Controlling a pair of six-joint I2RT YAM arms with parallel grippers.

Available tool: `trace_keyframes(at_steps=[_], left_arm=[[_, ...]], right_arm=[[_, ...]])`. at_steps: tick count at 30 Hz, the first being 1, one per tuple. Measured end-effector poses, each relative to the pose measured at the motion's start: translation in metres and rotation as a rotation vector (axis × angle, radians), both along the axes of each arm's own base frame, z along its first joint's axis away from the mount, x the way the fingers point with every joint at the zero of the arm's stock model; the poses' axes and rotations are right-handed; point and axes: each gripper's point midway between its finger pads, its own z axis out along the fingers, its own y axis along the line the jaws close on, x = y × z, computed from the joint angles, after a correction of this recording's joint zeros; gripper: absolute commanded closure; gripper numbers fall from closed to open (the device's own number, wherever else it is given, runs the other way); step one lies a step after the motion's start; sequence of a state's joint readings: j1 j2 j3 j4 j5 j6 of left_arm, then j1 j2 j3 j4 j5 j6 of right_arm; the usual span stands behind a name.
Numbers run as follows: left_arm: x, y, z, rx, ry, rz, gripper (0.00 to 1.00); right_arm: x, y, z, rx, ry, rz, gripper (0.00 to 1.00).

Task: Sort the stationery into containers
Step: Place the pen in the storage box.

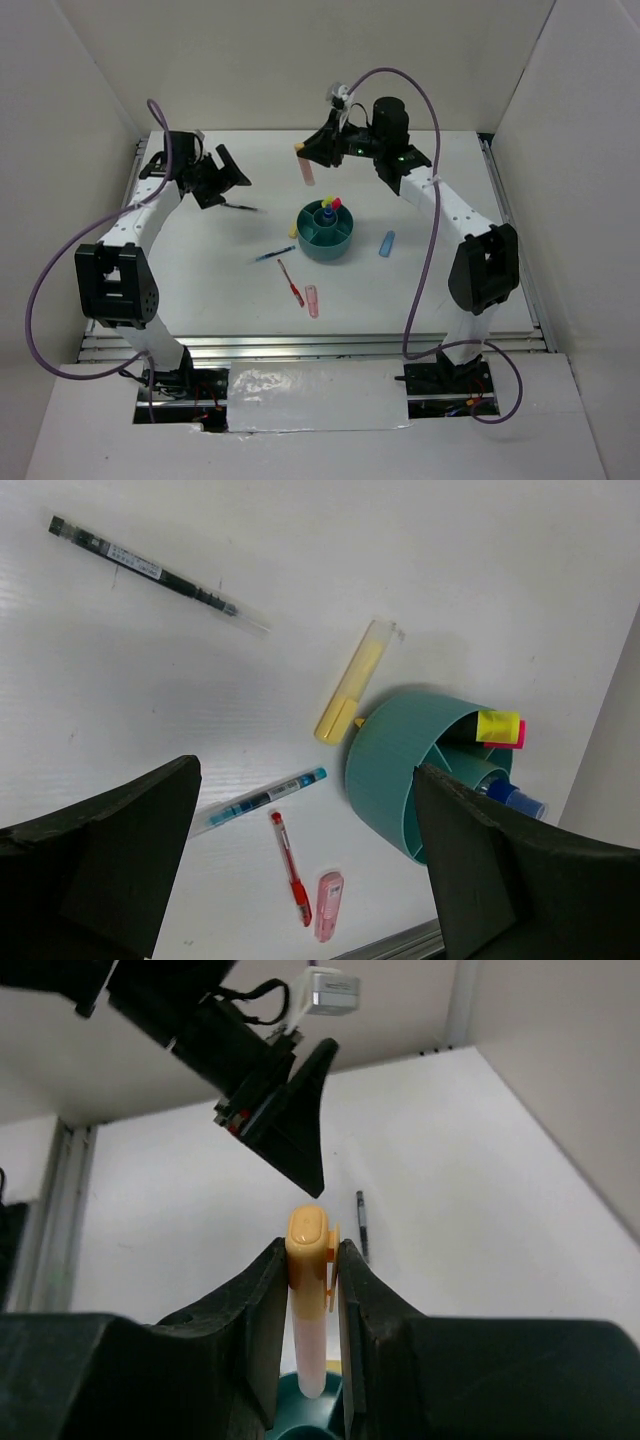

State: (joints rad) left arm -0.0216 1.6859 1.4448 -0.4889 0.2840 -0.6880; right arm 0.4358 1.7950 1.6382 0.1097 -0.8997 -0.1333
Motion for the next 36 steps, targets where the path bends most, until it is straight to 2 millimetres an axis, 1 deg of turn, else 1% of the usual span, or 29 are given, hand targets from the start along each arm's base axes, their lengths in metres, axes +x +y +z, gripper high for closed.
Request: trace_keyframes(at_steps=[3, 6, 9, 10, 13, 15, 18, 20, 21, 24, 27, 30, 31, 33, 35, 36], left_arm=[[-0.001, -0.001, -0.005, 0.002, -0.004, -0.004, 0.01], [-0.002, 0.0, -0.006, 0.002, -0.049, -0.004, 0.01], [-0.011, 0.0, -0.006, 0.002, -0.106, -0.002, 0.01], [-0.014, 0.0, -0.005, 0.001, -0.128, -0.002, 0.01], [-0.013, -0.001, 0.0, -0.002, -0.213, -0.007, 0.01], [-0.01, -0.004, 0.004, -0.004, -0.268, -0.018, 0.01], [-0.007, -0.013, 0.008, -0.003, -0.327, -0.072, 0.01], [-0.006, -0.019, 0.012, 0.019, -0.362, -0.124, 0.01], [-0.004, -0.022, 0.015, 0.027, -0.374, -0.142, 0.01], [0.01, -0.03, 0.022, 0.07, -0.408, -0.194, 0.01], [0.017, -0.038, 0.023, 0.091, -0.418, -0.224, 0.01], [0.018, -0.045, 0.021, 0.119, -0.417, -0.255, 0.01], [0.018, -0.048, 0.019, 0.134, -0.417, -0.272, 0.07], [0.015, -0.054, 0.015, 0.149, -0.421, -0.3, 0.09], [0.012, -0.059, 0.009, 0.163, -0.429, -0.329, 0.08], [0.01, -0.061, 0.005, 0.166, -0.424, -0.338, 0.05]], right_arm=[[0.016, -0.02, -0.007, 0.05, 0.185, -0.082, 1.0], [0.032, -0.045, -0.02, 0.105, 0.328, -0.184, 1.0], [0.043, -0.083, -0.039, 0.162, 0.465, -0.319, 1.0], [0.043, -0.093, -0.043, 0.177, 0.498, -0.355, 1.0], [0.045, -0.13, -0.046, 0.249, 0.538, -0.49, 1.0], [0.041, -0.142, -0.042, 0.289, 0.533, -0.543, 1.0], [0.032, -0.145, -0.032, 0.34, 0.521, -0.563, 1.0], [0.031, -0.144, -0.03, 0.371, 0.524, -0.566, 1.0], [0.031, -0.145, -0.032, 0.381, 0.53, -0.572, 1.0], [0.033, -0.146, -0.047, 0.396, 0.57, -0.596, 1.0], [0.034, -0.147, -0.066, 0.392, 0.61, -0.618, 1.0], [0.034, -0.147, -0.082, 0.382, 0.636, -0.637, 1.0], [0.033, -0.147, -0.087, 0.378, 0.643, -0.64, 1.0], [0.031, -0.144, -0.092, 0.371, 0.649, -0.638, 1.0], [0.03, -0.142, -0.094, 0.367, 0.644, -0.635, 1.0], [0.029, -0.14, -0.094, 0.365, 0.642, -0.632, 1.0]])
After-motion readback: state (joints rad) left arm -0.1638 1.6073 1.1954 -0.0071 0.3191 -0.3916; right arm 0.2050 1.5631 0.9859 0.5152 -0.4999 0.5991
